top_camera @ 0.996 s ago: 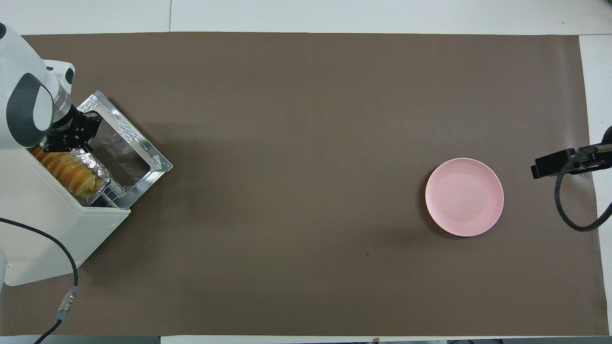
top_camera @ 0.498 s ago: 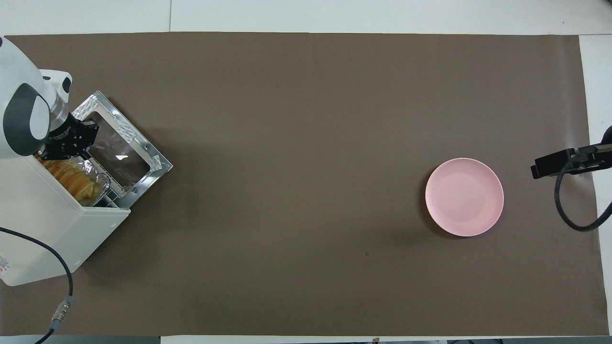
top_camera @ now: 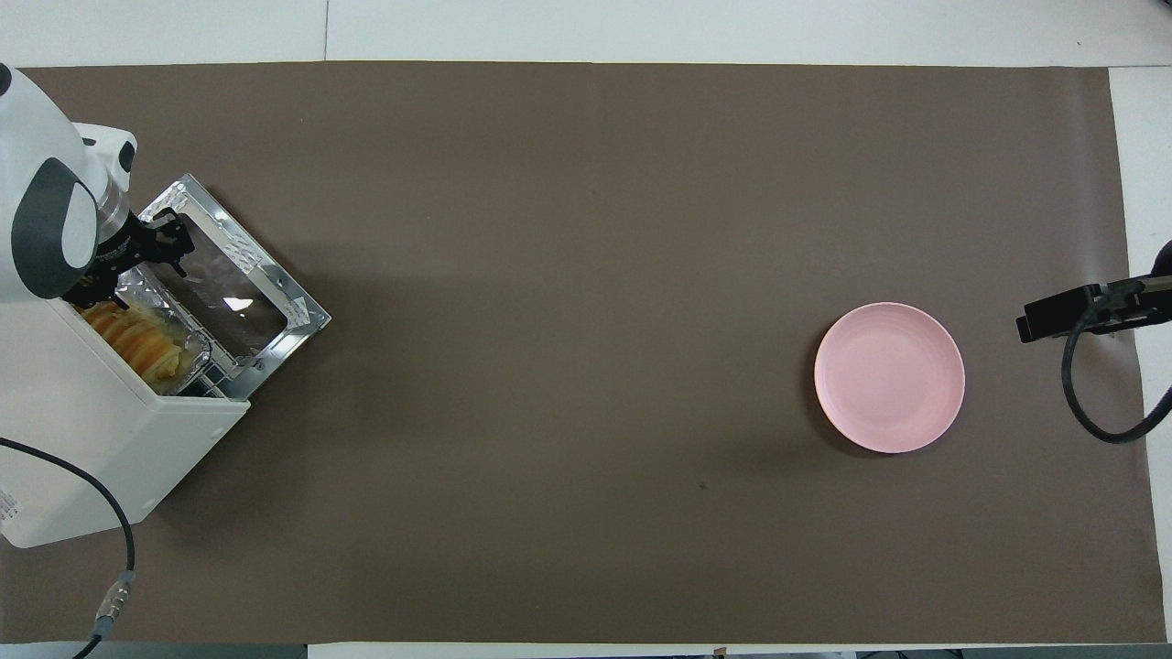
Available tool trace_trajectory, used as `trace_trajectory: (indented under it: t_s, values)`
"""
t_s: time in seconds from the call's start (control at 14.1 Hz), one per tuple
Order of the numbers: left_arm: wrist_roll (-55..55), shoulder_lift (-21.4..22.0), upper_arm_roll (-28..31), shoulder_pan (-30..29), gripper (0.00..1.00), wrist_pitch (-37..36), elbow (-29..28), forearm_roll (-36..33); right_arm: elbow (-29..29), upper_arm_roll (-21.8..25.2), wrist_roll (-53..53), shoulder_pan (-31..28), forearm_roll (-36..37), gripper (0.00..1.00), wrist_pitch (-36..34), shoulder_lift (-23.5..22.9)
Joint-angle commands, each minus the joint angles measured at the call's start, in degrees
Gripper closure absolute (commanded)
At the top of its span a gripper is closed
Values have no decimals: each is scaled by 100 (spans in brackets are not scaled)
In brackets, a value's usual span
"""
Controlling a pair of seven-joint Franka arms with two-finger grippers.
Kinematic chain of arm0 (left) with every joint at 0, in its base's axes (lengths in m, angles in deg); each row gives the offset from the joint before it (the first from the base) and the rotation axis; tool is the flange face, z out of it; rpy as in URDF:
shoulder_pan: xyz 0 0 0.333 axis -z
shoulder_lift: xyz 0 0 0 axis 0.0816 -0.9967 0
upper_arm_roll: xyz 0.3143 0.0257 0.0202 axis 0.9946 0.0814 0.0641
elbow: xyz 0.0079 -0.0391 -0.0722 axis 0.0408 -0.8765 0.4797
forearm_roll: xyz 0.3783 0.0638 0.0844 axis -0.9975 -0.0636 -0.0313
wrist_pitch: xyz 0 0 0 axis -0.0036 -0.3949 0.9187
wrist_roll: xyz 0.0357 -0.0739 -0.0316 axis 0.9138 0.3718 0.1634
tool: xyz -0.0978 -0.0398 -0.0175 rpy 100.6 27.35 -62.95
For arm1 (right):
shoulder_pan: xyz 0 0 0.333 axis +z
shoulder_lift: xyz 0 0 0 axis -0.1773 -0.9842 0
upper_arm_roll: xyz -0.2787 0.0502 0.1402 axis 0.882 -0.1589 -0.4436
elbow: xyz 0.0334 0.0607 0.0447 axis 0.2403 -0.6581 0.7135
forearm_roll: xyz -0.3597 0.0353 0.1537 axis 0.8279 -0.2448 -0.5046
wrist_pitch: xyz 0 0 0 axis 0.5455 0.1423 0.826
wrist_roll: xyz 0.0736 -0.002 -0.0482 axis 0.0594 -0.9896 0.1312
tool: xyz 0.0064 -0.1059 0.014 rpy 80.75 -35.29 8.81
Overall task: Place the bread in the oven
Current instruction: 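Push the tray deeper into the oven and release it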
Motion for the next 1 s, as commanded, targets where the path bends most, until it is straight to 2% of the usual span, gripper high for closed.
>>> trace_trajectory:
  t_s: [0.0, 0.21, 0.5, 0.64, 0.93]
  values:
    - [-114, 133, 12, 85, 0, 56, 406, -122, -100, -16, -83, -45, -60, 0, -13, 88]
    - [-753, 299, -5, 85, 0, -144, 899, -87, -92, -16, -83, -45, -60, 0, -13, 87]
    - [-2229, 1159, -5, 50, 0, -1267, 866, 457, -91, -25, -83, -45, -60, 0, -13, 87]
    - [-2897, 1642, -5, 85, 0, -1892, 647, 467, -91, -16, -83, -45, -60, 0, -13, 87]
    - [-3314, 2100, -233, -64, 0, -2474, 629, 458, -92, -16, -83, -45, -60, 0, -21, 87]
